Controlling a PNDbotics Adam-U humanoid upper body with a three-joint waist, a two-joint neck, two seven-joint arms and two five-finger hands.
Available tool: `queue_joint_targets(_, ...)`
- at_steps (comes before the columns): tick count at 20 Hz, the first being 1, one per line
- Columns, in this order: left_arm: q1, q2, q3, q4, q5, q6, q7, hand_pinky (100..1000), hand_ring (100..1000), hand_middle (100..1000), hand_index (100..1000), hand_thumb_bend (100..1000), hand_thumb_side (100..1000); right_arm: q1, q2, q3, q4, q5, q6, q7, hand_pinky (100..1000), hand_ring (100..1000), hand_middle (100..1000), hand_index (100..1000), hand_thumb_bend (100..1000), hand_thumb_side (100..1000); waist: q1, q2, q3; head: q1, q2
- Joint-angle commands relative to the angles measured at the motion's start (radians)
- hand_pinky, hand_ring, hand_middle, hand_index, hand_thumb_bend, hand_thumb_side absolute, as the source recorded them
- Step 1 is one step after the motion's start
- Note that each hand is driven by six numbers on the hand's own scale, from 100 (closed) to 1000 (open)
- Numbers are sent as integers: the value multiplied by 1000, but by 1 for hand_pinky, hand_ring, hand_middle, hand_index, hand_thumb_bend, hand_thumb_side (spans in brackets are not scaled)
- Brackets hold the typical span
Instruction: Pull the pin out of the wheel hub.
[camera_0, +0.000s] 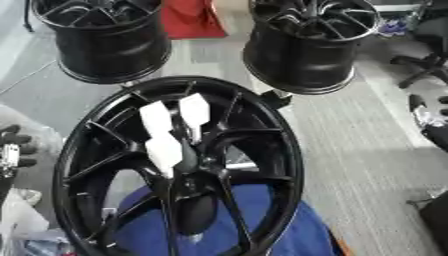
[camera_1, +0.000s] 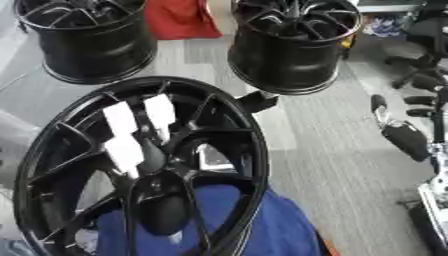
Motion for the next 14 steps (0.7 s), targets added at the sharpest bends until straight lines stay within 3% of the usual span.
queue_joint_targets(1, -12, 2, -5, -19, 2, -3, -4, 622, 661, 655, 822, 100, 689, -19, 7, 25, -51, -9, -13, 24, 633, 698, 773, 827, 402, 321, 3, -4, 2, 0, 5)
queue_joint_targets(14, -15, -2, -8, -21, 4, -4, -8, 621, 661, 659, 822, 100, 692, -64, 59, 83, -67, -23, -35, 83, 633, 698, 771, 822, 392, 327, 4, 1, 8, -1, 5)
